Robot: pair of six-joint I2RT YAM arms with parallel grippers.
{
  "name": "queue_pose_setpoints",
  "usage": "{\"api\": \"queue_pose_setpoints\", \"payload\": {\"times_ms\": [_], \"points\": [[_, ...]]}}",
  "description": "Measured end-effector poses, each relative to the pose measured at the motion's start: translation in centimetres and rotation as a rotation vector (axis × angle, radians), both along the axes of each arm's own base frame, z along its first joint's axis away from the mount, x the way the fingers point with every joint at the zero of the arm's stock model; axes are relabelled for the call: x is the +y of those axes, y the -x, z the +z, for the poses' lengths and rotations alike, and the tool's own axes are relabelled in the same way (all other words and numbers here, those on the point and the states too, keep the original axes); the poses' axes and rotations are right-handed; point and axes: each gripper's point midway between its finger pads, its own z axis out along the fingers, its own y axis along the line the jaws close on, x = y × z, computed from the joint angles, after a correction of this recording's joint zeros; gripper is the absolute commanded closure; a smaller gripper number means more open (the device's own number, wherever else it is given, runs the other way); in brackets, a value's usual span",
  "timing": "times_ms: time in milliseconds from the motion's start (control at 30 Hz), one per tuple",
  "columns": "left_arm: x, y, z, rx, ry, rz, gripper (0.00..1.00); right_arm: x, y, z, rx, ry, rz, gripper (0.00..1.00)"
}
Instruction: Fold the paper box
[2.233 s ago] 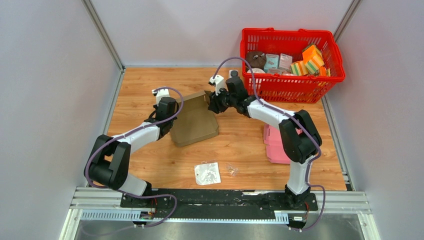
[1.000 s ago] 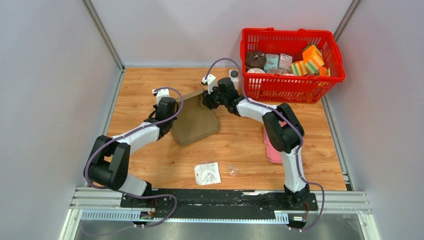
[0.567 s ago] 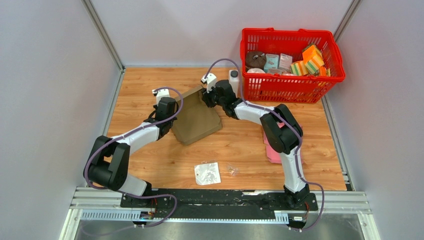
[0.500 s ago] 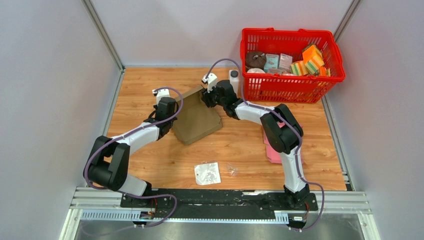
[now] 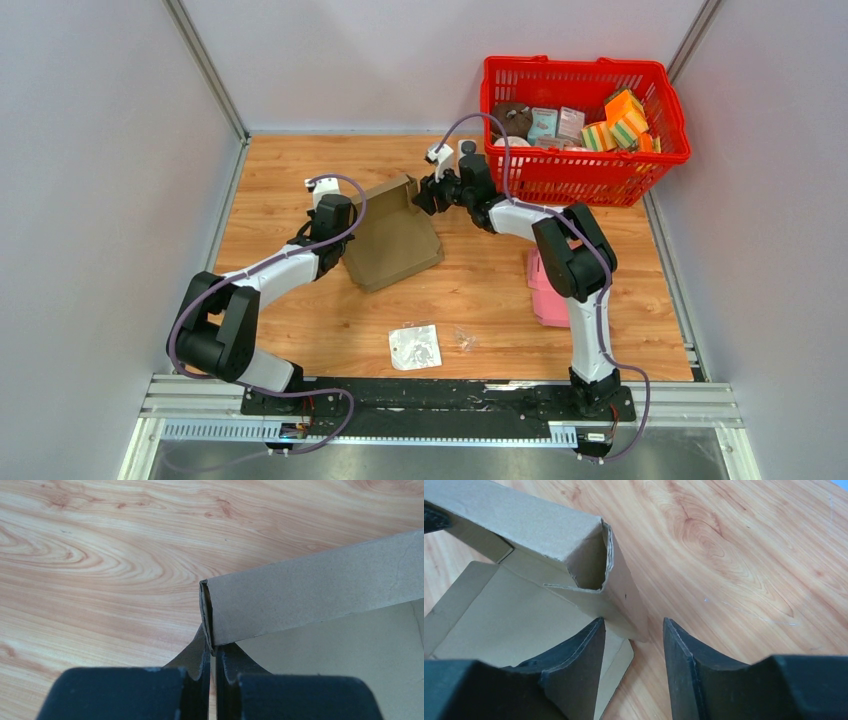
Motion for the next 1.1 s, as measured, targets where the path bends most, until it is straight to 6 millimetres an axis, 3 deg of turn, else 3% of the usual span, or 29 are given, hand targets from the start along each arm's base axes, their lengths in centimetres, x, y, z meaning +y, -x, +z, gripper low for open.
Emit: {"api": "queue_pose_setpoints", "payload": {"times_ms": [333, 500, 567, 633, 733, 800, 967, 1100], "points": [[0.0, 0.0, 0.0, 0.001, -0.001, -0.002, 1.0, 1.6, 1.7, 1.8, -0.003, -0.062, 0.158, 0.66], [0.0, 0.0, 0.0, 0.001, -0.004, 0.0, 1.0, 1.9, 1.7, 1.8, -0.004, -0.061, 0.15, 0.72], [0.0, 0.0, 0.0, 0.001, -0.004, 0.0, 1.0, 1.9, 1.4, 1.9, -0.011, -0.057, 0.128, 0.68], [0.0, 0.0, 0.0, 0.001, -0.004, 0.0, 1.0, 2.0, 1.2, 1.8, -0.016, -0.049, 0.101, 0.58], [0.0, 0.0, 0.0, 0.001, -0.003, -0.001, 1.0, 2.4, 0.7, 1.8, -0.035, -0.036, 0.051, 0.53], [0.0, 0.0, 0.0, 0.001, -0.003, -0.002, 1.0, 2.5, 0.5, 2.0, -0.049, -0.031, 0.026, 0.52], [0.0, 0.0, 0.0, 0.002, -0.003, -0.004, 1.0, 2.6, -0.1, 1.9, -0.066, -0.018, -0.016, 0.64], [0.0, 0.0, 0.0, 0.001, -0.003, -0.004, 1.0, 2.6, -0.4, 2.1, -0.075, -0.016, -0.028, 0.55]]}}
